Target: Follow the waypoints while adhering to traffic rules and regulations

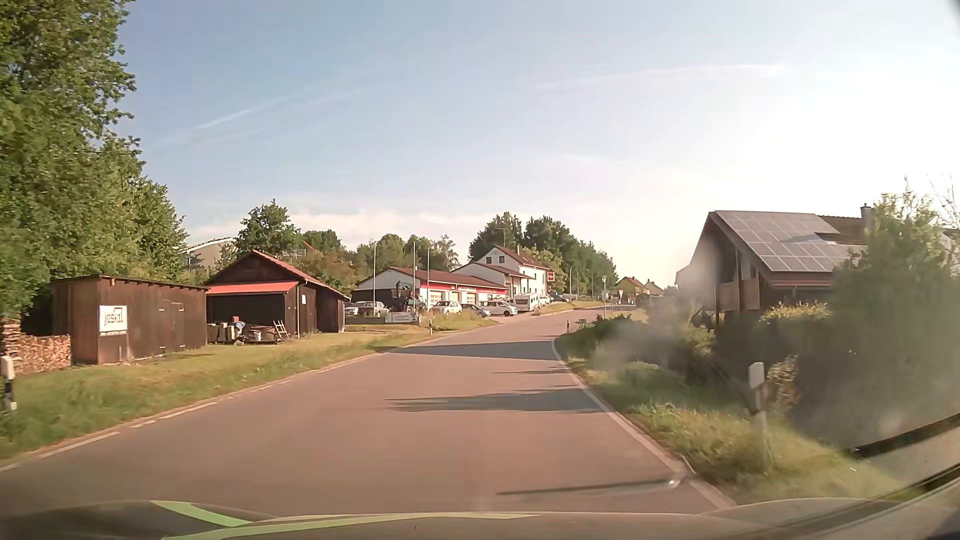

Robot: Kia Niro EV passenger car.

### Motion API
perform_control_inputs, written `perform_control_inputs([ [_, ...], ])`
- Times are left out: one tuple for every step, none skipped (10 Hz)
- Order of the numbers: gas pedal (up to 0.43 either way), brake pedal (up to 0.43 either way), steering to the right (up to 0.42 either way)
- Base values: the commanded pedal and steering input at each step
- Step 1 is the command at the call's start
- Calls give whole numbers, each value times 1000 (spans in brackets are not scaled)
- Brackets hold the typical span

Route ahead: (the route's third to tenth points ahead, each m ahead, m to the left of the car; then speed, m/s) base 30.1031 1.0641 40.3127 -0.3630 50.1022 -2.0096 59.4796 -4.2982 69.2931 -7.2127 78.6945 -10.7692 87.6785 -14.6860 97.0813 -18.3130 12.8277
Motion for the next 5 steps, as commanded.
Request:
perform_control_inputs([
  [79,0,13],
  [79,0,13],
  [79,0,14],
  [79,0,16],
  [79,0,17],
])
